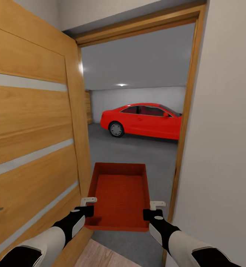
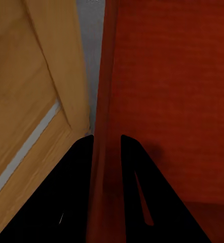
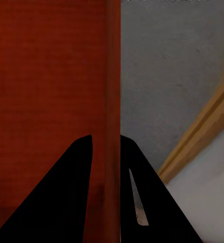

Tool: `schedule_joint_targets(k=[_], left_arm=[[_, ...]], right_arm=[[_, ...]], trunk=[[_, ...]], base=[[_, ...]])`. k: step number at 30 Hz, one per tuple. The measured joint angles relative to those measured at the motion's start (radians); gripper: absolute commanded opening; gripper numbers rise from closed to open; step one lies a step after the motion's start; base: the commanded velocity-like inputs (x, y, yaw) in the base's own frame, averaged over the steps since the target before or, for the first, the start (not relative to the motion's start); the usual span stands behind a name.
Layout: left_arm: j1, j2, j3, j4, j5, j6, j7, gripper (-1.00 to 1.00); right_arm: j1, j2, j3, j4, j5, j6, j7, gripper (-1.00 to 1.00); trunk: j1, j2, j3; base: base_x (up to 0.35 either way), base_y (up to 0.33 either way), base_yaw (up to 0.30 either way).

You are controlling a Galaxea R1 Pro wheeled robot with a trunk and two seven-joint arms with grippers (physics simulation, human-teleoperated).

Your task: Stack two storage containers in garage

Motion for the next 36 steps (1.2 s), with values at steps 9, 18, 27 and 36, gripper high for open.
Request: schedule_joint_targets(k=[9,18,27,36], left_arm=[[0.0,0.0,-0.001,0.001,0.0,0.001,0.0,-1.0],[0.0,0.0,0.0,0.0,0.0,0.0,0.0,-1.0],[0.0,0.0,0.0,0.0,0.0,0.0,0.0,-1.0],[0.0,0.0,0.0,0.0,0.0,0.001,0.0,-1.0]], right_arm=[[0.0,0.0,0.0,0.001,-0.001,0.0,0.0,-1.0],[0.0,0.0,0.0,0.0,0.0,0.0,0.0,-1.0],[0.0,0.0,0.0,0.0,0.0,0.0,0.0,-1.0],[0.0,0.0,0.0,0.0,0.0,0.0,0.0,-1.0]], trunk=[[0.0,0.0,0.0],[0.0,0.0,0.0],[0.0,0.0,0.0],[0.0,0.0,0.0]], base=[[0.225,0.256,-0.16],[0.225,0.256,-0.28],[0.225,0.256,-0.282],[0.225,0.256,-0.091]])
